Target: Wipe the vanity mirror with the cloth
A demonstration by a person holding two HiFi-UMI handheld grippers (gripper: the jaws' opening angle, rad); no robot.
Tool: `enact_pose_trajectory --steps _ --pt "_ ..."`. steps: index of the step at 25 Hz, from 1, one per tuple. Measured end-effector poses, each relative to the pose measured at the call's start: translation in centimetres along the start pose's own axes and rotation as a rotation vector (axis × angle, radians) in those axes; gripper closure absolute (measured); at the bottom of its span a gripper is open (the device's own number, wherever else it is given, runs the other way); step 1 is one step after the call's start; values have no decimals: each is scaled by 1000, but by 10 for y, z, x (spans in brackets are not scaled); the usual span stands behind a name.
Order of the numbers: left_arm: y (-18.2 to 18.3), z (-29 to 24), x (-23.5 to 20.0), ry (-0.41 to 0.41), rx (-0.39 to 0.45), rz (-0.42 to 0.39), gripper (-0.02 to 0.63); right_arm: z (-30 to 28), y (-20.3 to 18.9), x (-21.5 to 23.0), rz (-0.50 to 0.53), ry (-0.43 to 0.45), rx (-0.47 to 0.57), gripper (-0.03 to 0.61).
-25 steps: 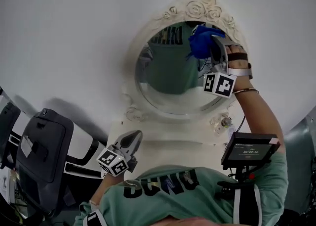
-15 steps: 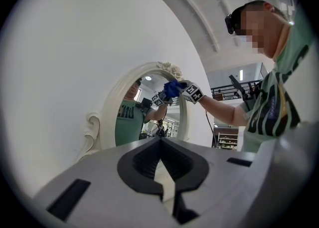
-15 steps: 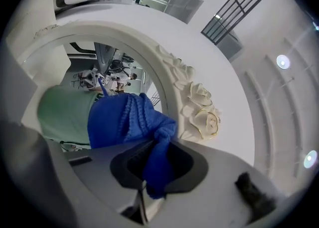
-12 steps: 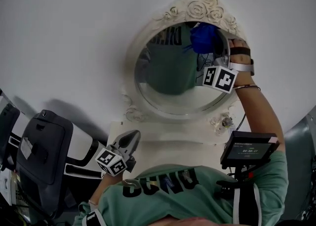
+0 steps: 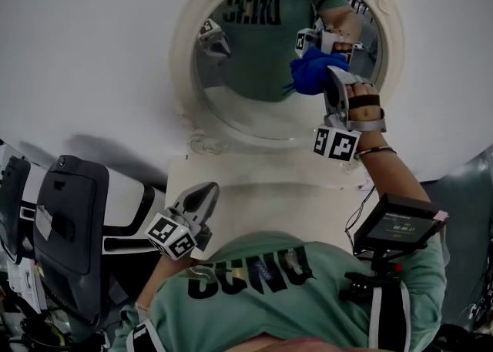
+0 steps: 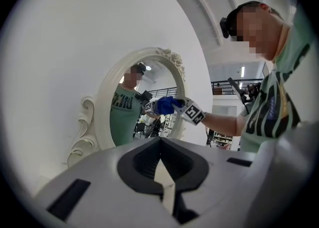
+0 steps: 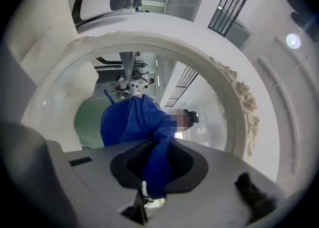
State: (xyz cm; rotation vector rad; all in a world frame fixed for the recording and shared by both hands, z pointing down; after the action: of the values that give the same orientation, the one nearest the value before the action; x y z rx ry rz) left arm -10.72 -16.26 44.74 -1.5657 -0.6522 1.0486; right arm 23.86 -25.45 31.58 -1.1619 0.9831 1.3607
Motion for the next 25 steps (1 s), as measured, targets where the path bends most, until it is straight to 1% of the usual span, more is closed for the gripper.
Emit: enact_pose_trajectory --steps 2,4,8,9,10,11,14,16,18,21,23,24,25 --pt "-4 -5 3 -3 -23 -2 604 11 -8 -51 -5 74 2 525" --pt "-10 -6 3 4 -57 2 604 24 -13 -112 -12 166 1 525" --pt "-23 1 1 34 -131 17 604 52 -15 -245 2 395 -14 525" --pt "-26 0 2 37 -141 19 604 57 -17 -268 7 430 -17 525" --pt "-28 -1 4 39 -151 22 604 60 -18 -282 5 443 -21 529" --pt "-29 -1 6 39 -159 26 604 61 -18 -287 -6 447 -31 529" --pt "-31 0 8 46 -168 25 604 59 -16 -285 -45 448 -44 528" --pt "-31 1 7 47 -167 22 604 57 -13 -286 -41 462 -45 528" --pt "-30 -1 7 36 -162 17 604 55 -10 -285 -25 502 -61 528" --pt "-24 -4 12 20 -134 4 604 55 -6 -281 -27 599 -84 526" --pt "-18 -2 17 8 -109 -7 604 58 -2 -274 -31 652 -80 526" --pt "-15 -1 19 2 -96 -12 604 61 -1 -265 -35 656 -69 526" --pt "-12 -1 20 -4 -81 -15 604 62 0 -251 -42 639 -54 526"
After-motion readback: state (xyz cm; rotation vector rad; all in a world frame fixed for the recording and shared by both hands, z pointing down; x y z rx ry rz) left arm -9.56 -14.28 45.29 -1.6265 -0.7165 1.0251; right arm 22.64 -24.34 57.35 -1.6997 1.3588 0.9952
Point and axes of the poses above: the fingertips, and each gripper's own axes: z backward along the fingers, x to its right, y out of its top, the point moved 7 cm from there along z, backward along the fingers, and after that the axes turned 1 degree about x, right-handed, at the moved point
